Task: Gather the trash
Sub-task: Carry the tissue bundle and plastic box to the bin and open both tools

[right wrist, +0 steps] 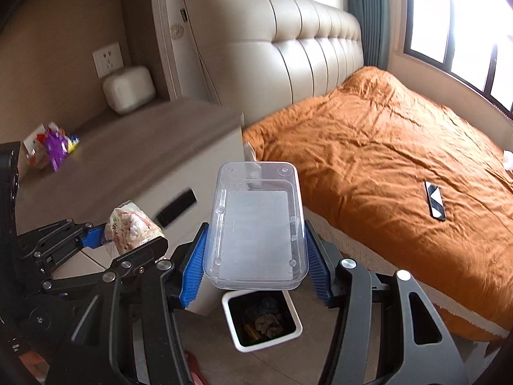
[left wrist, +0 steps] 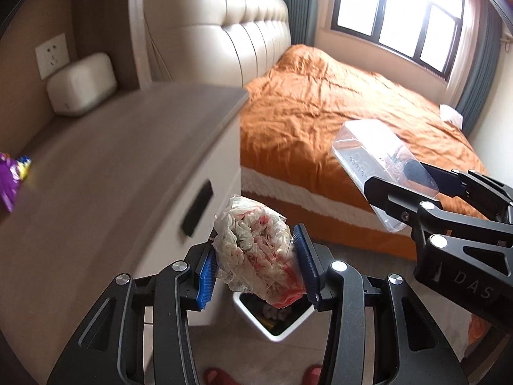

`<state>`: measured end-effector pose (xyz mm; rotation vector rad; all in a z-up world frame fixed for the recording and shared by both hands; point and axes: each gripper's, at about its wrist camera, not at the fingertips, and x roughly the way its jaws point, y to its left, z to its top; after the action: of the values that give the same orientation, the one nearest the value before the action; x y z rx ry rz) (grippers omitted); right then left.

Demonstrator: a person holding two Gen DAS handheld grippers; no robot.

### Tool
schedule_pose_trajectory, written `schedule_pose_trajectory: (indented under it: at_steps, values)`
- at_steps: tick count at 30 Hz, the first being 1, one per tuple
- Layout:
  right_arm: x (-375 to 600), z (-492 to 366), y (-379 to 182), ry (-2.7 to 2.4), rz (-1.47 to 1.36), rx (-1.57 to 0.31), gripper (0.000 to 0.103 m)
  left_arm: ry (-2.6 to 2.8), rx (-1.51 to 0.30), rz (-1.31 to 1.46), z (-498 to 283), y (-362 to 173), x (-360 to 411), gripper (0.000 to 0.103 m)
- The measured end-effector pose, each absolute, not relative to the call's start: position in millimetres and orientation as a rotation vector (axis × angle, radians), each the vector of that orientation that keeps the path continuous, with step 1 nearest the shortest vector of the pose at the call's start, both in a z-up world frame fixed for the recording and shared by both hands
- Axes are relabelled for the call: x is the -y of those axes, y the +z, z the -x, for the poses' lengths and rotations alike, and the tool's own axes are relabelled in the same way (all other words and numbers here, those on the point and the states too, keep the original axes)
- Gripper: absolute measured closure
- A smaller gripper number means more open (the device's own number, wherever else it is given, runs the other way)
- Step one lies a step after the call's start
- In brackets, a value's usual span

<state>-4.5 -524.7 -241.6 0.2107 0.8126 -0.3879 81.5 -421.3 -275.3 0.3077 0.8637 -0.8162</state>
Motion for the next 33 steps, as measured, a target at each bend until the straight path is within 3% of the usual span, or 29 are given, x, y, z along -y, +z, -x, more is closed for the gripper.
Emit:
schedule_pose_trajectory:
  at_steps: [7,18,26,27,28,29,33]
  values:
    - [543.8,9.8,-316.5,-0.370,-0.233,-0.873,0.046,-0.845,-0.944,-0.339,-73.7,-370.1,443.8,0.059]
    - [562.6,3.0,-488.5,-0.314,-0.218,-0.978,0.046,-0.899,-1.024,-0.393,-70.8,-558.5,461.6,0.059]
    - [555.4,1.5,-595.1,-0.245,-0.214,-1.030,0.045,-0.920,-1.040,-0.396,-67.4,-652.7,464.6,0.058]
    - [553.1,1.0,-607.1,-0.229,-0.202,-1.042,0.044,-0.925,-1.046,-0.396,-66.2,-663.0,465.3,0.053]
    - [552.0,1.4,-616.9,-0.230,-0.181,-1.047,0.023,-0.927,-1.050,-0.390,-65.6,-670.9,466.4,0.022]
    - [550.5,1.6,-625.1,-0.240,-0.160,-1.053,0.006,-0.925,-1.048,-0.380,-64.2,-674.8,468.3,0.003]
    - [552.7,2.3,-653.7,-0.256,-0.110,-1.067,0.004,-0.938,-1.046,-0.358,-61.2,-691.9,468.2,0.004]
